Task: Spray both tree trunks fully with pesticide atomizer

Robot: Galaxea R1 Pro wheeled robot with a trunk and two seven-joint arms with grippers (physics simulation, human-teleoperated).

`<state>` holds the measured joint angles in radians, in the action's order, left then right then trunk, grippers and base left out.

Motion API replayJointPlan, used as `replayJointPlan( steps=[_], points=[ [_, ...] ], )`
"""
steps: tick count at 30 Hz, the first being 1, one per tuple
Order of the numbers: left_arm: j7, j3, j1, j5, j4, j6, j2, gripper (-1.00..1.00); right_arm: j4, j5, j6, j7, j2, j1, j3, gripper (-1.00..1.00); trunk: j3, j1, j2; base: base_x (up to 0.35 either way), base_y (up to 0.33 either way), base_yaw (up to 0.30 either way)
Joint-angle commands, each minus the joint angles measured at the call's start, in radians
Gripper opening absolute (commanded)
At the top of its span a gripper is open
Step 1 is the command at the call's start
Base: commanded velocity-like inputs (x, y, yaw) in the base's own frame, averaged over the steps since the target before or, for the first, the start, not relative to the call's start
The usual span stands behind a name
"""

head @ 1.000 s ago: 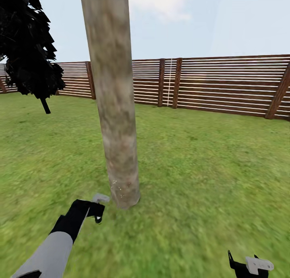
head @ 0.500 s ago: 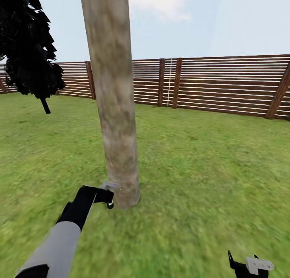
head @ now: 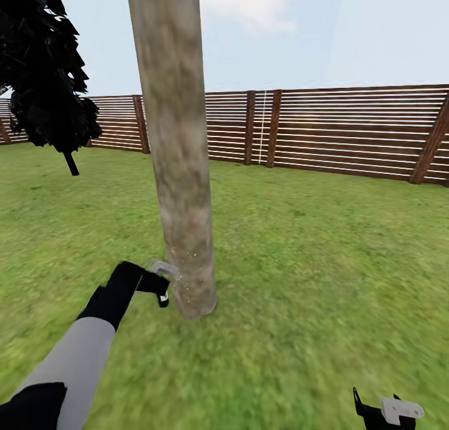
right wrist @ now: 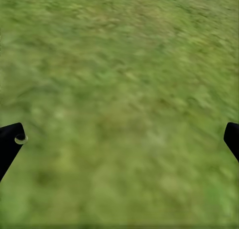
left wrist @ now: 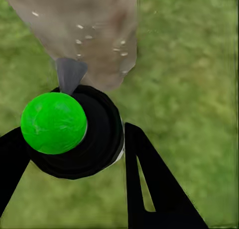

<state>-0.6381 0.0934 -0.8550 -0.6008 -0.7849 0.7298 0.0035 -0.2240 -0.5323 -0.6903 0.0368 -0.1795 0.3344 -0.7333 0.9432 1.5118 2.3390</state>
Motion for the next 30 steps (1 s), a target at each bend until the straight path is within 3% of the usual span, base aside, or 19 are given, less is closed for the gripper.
replayJointPlan(
  steps=[1,3,6,10,13,17,18,20,22,24,26,30],
  points=[
    [-0.028,-0.043,0.001,-0.005,0.001,-0.001,-0.003,-1.00,0.000,0.000,0.000,0.000,0.000,0.000,0.000,1.00,0.000,0.000,0.000,0.000,0.000,0.000],
    [-0.088,-0.097,-0.008,-0.001,-0.002,0.018,-0.013,-1.00,0.000,0.000,0.000,0.000,0.000,0.000,0.000,1.00,0.000,0.000,0.000,0.000,0.000,0.000],
    [-0.165,-0.109,-0.024,-0.004,-0.008,0.060,-0.006,-1.00,0.000,0.000,0.000,0.000,0.000,0.000,0.000,1.00,0.000,0.000,0.000,0.000,0.000,0.000],
    [-0.207,-0.108,-0.083,-0.004,-0.009,0.070,0.052,-1.00,0.000,-0.001,0.000,0.000,0.000,0.000,0.000,1.00,0.000,0.000,0.000,0.000,0.000,0.000],
    [-0.235,-0.107,-0.093,-0.005,-0.009,0.073,0.077,-1.00,0.000,-0.001,0.000,0.000,0.000,0.000,0.000,1.00,0.000,0.000,0.000,0.000,0.000,0.000],
    [-0.235,-0.114,-0.060,-0.011,0.002,0.060,0.075,-1.00,0.000,0.000,0.000,0.000,0.000,0.000,0.000,1.00,0.000,0.000,0.000,0.000,0.000,0.000],
    [-0.234,-0.114,-0.040,-0.010,-0.001,0.058,0.067,-1.00,0.000,-0.001,0.000,0.000,0.000,0.000,0.000,1.00,0.000,0.000,0.000,0.000,0.000,0.000],
    [-0.236,-0.114,-0.030,-0.009,-0.020,0.064,0.027,-1.00,0.000,-0.001,0.000,0.000,0.000,0.000,0.000,1.00,0.000,0.000,0.000,0.000,0.000,0.000],
    [-0.237,-0.110,-0.038,-0.006,-0.062,0.070,0.014,-1.00,0.000,-0.001,0.000,0.000,0.000,0.000,0.000,1.00,0.000,0.000,0.000,-0.022,0.000,0.000],
    [-0.238,-0.061,-0.067,-0.005,-0.098,0.117,0.020,-1.00,0.000,-0.001,0.000,0.000,0.000,0.000,0.000,1.00,0.000,0.000,0.000,-0.045,0.000,0.000],
    [-0.238,-0.034,-0.099,-0.005,-0.103,0.162,0.031,-1.00,0.000,-0.001,0.000,0.000,0.000,0.000,0.000,1.00,0.000,0.000,0.000,-0.012,0.000,0.000],
    [-0.241,-0.029,-0.123,-0.004,-0.114,0.182,0.050,-1.00,0.000,-0.002,0.000,0.000,0.000,0.000,0.000,1.00,0.000,0.000,0.000,-0.001,0.000,0.000]
  ],
)
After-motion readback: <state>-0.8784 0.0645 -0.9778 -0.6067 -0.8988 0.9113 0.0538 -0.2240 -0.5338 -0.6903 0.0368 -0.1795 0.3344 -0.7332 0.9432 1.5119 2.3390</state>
